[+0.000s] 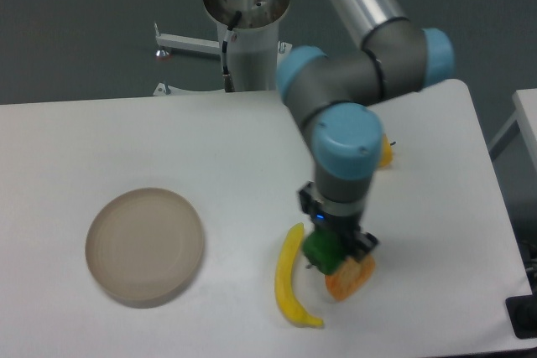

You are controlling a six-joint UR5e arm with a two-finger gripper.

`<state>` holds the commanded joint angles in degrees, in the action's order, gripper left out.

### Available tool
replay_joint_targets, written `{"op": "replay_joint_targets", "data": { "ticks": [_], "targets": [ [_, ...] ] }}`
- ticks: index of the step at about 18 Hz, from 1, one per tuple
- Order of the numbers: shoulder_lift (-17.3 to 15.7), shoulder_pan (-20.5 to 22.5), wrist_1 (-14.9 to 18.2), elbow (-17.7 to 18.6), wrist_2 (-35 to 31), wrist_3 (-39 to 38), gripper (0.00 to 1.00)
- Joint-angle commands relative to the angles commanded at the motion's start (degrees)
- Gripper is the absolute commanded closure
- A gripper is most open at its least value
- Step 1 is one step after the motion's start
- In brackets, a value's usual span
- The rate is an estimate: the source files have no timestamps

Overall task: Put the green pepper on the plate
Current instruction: 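Carry the green pepper over the banana toward the beige plate, then lower the green pepper onto the plate and open the gripper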

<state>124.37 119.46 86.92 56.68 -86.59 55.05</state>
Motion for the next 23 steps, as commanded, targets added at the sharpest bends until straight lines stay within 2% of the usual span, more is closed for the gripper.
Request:
{"op": "replay_joint_targets", "data": {
  "ticks": [5,7,9,10,14,17,23],
  "targets": [
    [-0.5,-6.5,-1.6,3.0,0.5,-12.2,0.41],
    [-1.4,-8.8,-4.6,5.8,0.2,-16.0,0.41],
    [-2.8,-9.6,-8.9,10.3,0.5,-19.3,0.41],
    [-3.4,-11.4,-11.6,13.0,0.2,-20.8,0.41],
    [-4.3,-13.5,-18.7,19.2,-0.2,-20.1,0.41],
    [-3.2,-14.2,-19.6,19.3,-0.2,-16.0,0.41],
    [-1.3,-14.6,-20.0,19.2,-1.0,-15.9,0.41]
  ]
}}
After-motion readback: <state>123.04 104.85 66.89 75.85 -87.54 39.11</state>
